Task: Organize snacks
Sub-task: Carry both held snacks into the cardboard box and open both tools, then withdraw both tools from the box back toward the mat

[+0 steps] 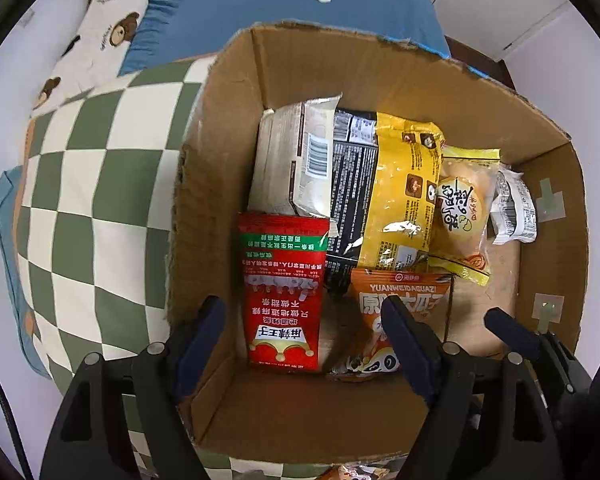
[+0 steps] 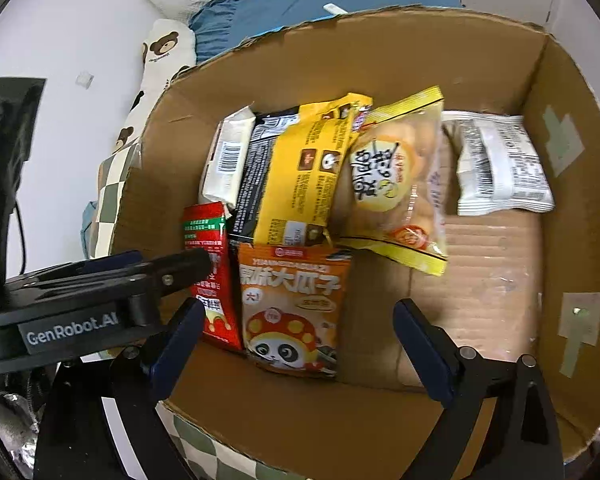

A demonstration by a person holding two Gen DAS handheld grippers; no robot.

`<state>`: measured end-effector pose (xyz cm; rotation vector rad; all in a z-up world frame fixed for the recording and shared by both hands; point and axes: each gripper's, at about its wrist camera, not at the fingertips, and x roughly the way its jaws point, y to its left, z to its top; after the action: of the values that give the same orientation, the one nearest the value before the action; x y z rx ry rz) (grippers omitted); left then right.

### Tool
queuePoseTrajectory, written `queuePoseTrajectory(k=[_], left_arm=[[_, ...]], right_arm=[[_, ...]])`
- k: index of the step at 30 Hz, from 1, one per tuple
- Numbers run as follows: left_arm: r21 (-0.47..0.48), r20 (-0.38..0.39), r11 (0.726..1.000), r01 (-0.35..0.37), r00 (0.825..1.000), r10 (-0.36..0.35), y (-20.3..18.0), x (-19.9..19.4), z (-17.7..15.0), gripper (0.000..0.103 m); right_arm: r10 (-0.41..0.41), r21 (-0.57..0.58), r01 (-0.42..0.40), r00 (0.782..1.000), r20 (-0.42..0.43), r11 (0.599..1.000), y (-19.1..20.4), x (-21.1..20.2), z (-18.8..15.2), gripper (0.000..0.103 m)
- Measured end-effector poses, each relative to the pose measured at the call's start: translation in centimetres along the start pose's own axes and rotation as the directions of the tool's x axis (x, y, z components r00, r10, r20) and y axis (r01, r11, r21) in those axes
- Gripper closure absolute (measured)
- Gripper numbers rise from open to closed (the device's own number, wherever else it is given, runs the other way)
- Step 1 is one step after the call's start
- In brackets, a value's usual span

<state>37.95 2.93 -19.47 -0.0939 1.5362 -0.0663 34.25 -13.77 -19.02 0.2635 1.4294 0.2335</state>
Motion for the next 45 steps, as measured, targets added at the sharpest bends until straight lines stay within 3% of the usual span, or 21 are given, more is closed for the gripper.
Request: queuePoseTrajectory(k=[6, 11, 20, 25, 30, 37, 41, 45], left_arm=[[0.006, 0.107, 1.0, -0.007, 0.994, 0.007, -0.5, -2.5, -1.3, 0.024], [0.026, 0.216, 0.999, -0.038, 0.976, 0.032, -1.4, -4.5, -3.7, 0.023], [0.044, 0.371, 0.998, -0.045, 0.928, 0.026, -2.4, -7.9, -7.9, 0.023], [0.05, 0.458, 0.998, -0.036, 0.889, 0.01, -2.7, -10.2, -10.8, 0.023], [0.071, 0.514, 0.997, -0.036, 0.858, -0.005, -3.1, -12.5, -13.4, 0.023], [0.097, 0.556, 0.995, -0.025, 0.831, -0.033, -4.0, -14.8, -17.0, 0.023], [0.101, 0.539, 0.995, -0.012, 0.841, -0.044, -4.1, -14.6, -19.3, 0.023], [0.113, 0.463, 0.993, -0.026, 0.886, -0.03, -4.4, -11.5, -22.7, 0.023]], right_arm=[[-0.09, -0.009, 0.09, 0.995, 0.039, 0.996, -0.9, -2.1, -1.1, 0.006], [-0.141, -0.012, 0.143, 0.985, 0.103, 0.99, -1.2, -5.0, -2.3, 0.006], [-0.18, -0.005, 0.187, 0.956, 0.23, 0.982, -1.8, -10.7, -6.1, 0.006], [-0.213, 0.0, 0.226, 0.919, 0.331, 0.974, -1.2, -13.5, -8.1, 0.006], [-0.214, -0.001, 0.235, 0.888, 0.407, 0.972, -0.7, -16.8, -10.6, 0.006], [-0.182, -0.004, 0.207, 0.866, 0.466, 0.978, -0.3, -20.3, -14.6, 0.006], [-0.147, -0.003, 0.167, 0.875, 0.461, 0.986, -0.7, -21.1, -17.3, 0.006], [-0.123, -0.003, 0.135, 0.91, 0.397, 0.991, -2.4, -19.0, -20.9, 0.006]])
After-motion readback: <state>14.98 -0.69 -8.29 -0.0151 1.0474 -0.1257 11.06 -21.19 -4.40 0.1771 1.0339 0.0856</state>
